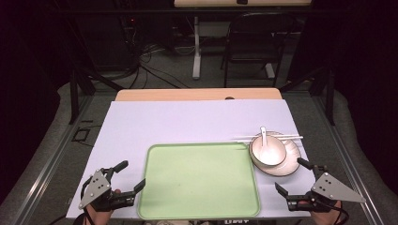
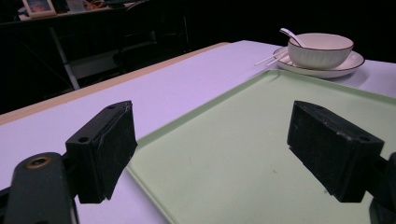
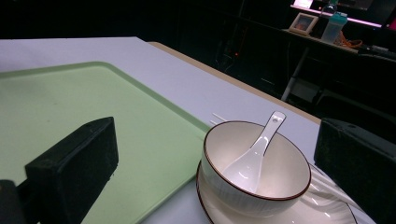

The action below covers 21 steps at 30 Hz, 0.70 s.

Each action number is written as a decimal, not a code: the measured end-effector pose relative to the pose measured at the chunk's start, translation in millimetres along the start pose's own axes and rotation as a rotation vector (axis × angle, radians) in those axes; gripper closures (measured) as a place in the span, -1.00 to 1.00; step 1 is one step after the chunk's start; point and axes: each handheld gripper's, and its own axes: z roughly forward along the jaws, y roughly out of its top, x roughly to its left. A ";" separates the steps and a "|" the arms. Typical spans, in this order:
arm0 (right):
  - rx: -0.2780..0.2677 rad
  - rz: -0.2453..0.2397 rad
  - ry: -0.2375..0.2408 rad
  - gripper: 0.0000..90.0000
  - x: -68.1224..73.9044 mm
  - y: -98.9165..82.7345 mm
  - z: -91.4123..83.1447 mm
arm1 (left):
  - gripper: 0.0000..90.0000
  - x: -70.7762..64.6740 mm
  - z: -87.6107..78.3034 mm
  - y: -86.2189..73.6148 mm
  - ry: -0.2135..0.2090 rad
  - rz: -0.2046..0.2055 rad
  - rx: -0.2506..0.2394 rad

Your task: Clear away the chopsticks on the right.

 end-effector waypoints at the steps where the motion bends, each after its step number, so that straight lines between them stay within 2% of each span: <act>1: 0.000 0.000 0.000 -1.00 0.0 0.0 0.0 | -0.66 0.0 0.0 0.0 0.000 0.000 0.000; 6: 0.007 0.003 0.001 -1.00 -1.7 -0.6 0.6 | -0.66 -0.3 -0.2 0.2 0.001 -0.001 0.000; 12: 0.066 0.006 0.026 -1.00 -4.5 0.8 2.8 | -0.66 0.0 0.7 0.0 -0.001 0.004 0.011; 16: 0.105 0.007 0.045 -1.00 -12.4 2.4 6.6 | -0.66 0.6 0.5 -0.2 0.003 0.001 0.009; 19: 0.111 0.007 0.052 -1.00 -15.7 2.3 8.3 | -0.66 -0.2 0.8 -0.2 -0.008 0.003 0.017; 21: 0.123 -0.010 0.047 -1.00 -18.9 2.5 10.5 | -0.66 -0.2 1.1 -0.1 -0.013 0.007 0.021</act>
